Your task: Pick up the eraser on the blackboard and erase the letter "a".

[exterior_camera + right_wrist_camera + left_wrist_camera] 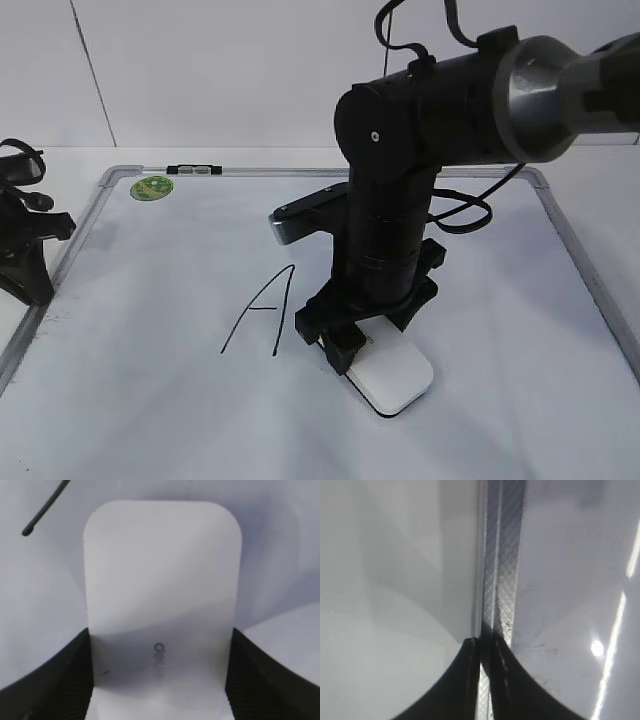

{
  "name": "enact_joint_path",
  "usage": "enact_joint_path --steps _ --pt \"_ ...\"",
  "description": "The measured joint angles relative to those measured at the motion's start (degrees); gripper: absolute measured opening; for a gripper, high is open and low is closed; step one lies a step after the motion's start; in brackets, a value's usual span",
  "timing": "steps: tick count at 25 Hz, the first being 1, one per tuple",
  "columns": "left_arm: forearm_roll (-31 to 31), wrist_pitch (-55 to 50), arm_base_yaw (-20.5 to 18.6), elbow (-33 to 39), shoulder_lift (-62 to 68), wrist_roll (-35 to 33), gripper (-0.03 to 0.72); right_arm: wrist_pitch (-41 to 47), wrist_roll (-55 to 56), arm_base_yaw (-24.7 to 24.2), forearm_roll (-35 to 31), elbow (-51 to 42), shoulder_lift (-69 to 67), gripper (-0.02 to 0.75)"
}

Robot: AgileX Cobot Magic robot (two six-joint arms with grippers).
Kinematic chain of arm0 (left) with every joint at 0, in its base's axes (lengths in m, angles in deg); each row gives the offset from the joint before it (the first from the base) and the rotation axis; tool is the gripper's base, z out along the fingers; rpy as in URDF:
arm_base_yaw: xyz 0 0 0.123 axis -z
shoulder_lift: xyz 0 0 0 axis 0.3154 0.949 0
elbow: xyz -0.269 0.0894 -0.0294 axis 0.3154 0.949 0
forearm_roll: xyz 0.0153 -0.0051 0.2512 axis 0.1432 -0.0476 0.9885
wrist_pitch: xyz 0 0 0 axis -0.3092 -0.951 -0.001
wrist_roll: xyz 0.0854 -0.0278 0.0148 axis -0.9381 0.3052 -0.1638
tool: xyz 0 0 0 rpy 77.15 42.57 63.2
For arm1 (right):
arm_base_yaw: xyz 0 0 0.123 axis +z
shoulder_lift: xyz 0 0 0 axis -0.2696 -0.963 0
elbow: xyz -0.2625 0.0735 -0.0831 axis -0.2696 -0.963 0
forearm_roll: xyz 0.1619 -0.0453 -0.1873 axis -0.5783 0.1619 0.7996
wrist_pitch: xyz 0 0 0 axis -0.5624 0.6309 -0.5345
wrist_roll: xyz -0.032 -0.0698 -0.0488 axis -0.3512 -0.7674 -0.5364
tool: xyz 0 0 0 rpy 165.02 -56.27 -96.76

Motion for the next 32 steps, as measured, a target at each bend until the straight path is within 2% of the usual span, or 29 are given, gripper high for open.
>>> enact_joint_path --steps 9,24,32 --pt "0.0 0.0 0.0 0.0 0.0 0.0 0.032 0.3 2.3 0.3 2.6 0.0 0.0 0.567" --pt "-0.1 0.1 0.0 0.0 0.0 0.0 0.032 1.3 3.0 -7.5 3.2 0.2 0.0 0.567" --pt "-0.1 0.1 0.0 0.0 0.0 0.0 0.032 2.2 4.1 -7.9 4.8 0.9 2.5 0.567"
